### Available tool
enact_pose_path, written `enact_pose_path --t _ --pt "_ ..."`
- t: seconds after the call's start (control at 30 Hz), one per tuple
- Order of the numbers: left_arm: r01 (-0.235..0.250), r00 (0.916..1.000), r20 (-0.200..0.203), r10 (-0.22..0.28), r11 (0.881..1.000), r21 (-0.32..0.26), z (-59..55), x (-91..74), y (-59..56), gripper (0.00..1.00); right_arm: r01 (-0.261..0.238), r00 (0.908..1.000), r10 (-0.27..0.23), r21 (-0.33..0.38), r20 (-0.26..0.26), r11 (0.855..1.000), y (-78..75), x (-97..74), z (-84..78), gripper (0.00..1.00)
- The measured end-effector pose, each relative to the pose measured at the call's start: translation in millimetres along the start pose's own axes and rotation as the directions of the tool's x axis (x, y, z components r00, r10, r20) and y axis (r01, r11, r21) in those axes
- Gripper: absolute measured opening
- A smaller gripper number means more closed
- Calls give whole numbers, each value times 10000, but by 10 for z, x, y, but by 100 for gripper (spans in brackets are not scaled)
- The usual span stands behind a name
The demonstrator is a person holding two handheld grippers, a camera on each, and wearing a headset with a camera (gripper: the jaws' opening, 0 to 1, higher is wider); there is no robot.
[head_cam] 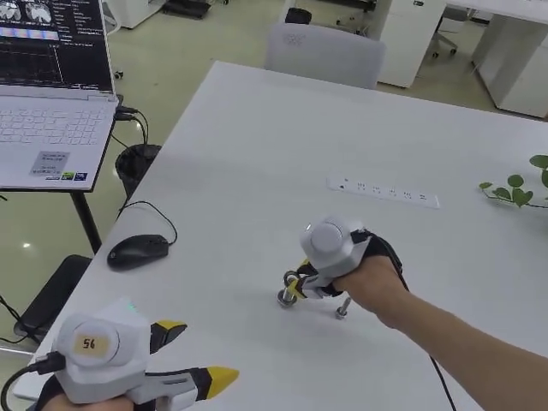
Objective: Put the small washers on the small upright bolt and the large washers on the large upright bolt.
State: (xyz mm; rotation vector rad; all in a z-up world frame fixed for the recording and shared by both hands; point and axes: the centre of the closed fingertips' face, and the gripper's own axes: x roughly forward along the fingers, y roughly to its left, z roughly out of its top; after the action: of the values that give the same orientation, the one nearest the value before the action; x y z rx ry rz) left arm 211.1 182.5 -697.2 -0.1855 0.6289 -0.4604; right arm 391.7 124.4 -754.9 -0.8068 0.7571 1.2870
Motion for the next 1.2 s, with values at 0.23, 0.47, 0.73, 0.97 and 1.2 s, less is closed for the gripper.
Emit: enact_pose_path --t 0.23,0.47,0.73,0.97,1.2 --pt "-42 10000 49 42 10000 -16 15 -3 28 65 -79 9999 80 82 -144 9999 8 31 -24 23" --pt "-37 10000 26 37 10000 -42 1 -4 27 65 -138 9996 140 95 -264 9999 10 53 -54 23" --pt "-68 10000 7 68 9999 -94 -14 -3 34 65 -198 9990 201 62 -392 9998 24 106 -69 23" --pt "-94 10000 -11 94 9999 -70 -18 -4 44 65 -267 9977 272 100 -615 9996 35 184 -118 23" --pt "-157 9999 15 158 9998 -131 -18 -27 64 65 -351 9953 366 180 -895 9992 42 290 -190 23"
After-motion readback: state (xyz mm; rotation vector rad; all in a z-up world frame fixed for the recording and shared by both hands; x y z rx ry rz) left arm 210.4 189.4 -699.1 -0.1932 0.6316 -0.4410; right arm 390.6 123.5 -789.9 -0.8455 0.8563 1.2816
